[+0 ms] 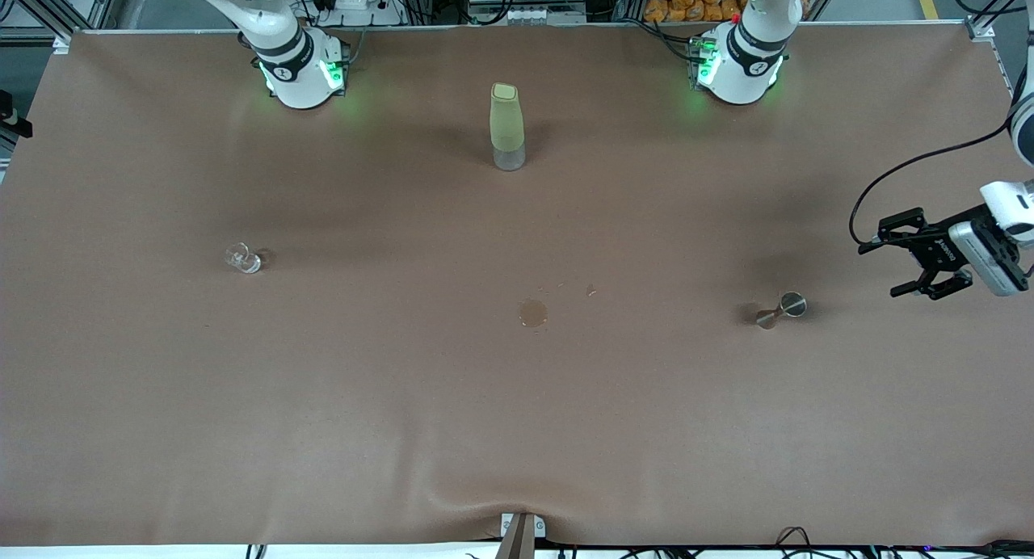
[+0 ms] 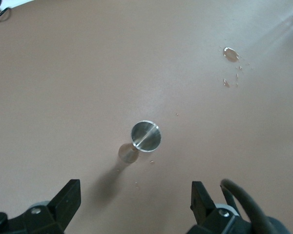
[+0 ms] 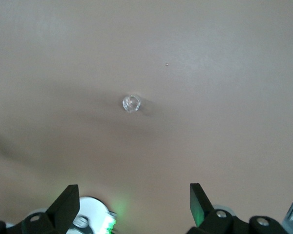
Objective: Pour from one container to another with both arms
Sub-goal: 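Reach the left gripper down to the metal jigger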
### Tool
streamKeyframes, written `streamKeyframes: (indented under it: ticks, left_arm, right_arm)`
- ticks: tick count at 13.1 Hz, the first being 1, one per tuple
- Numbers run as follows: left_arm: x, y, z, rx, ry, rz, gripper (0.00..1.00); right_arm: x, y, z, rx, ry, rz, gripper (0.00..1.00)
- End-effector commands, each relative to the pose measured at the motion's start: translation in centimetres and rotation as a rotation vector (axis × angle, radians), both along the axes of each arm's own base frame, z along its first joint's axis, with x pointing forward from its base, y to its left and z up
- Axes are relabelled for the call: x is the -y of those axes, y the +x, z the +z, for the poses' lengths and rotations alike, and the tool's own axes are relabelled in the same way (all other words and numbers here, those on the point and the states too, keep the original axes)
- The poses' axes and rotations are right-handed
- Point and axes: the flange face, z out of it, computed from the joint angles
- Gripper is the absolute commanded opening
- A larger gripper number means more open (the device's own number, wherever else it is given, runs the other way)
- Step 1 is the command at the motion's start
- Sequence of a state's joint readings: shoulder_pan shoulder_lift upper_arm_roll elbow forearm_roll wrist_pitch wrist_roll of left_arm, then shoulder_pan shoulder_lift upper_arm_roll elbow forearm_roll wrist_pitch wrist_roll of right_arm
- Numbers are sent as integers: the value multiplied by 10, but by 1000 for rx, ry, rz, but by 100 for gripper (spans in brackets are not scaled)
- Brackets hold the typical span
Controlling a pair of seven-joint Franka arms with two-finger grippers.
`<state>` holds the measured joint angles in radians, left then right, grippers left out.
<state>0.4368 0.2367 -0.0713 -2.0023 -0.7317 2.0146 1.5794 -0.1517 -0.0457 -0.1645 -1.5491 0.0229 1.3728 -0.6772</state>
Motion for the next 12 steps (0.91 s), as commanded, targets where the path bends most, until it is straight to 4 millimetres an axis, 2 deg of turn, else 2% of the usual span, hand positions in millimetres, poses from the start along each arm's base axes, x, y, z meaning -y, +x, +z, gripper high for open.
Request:
streamKeyframes:
  ticks: [1, 4, 5, 6, 7, 10, 12]
  left_arm:
    - [-12, 2, -42, 104, -72, -77, 100]
    - [-24, -8, -104, 201, -202, -160, 100]
    - [-21, -7, -118, 225, -247, -199, 100]
    - [-25, -4, -128, 277, -252, -250, 96]
    - [-25, 0, -139, 323, -253, -296, 92]
    - [-21, 11, -176, 402, -309, -364, 91]
    - [-13, 19, -189, 487, -331, -415, 82]
  right_arm:
    - [16, -11, -8, 37, 31, 306, 100]
    - [37, -12, -23, 79, 62, 654, 100]
    - [42, -11, -27, 101, 64, 789, 100]
    - [47, -10, -35, 107, 70, 887, 100]
    - [49, -10, -40, 109, 77, 942, 100]
    - [56, -11, -48, 112, 101, 962, 100]
    - [63, -11, -58, 162, 163, 999, 100]
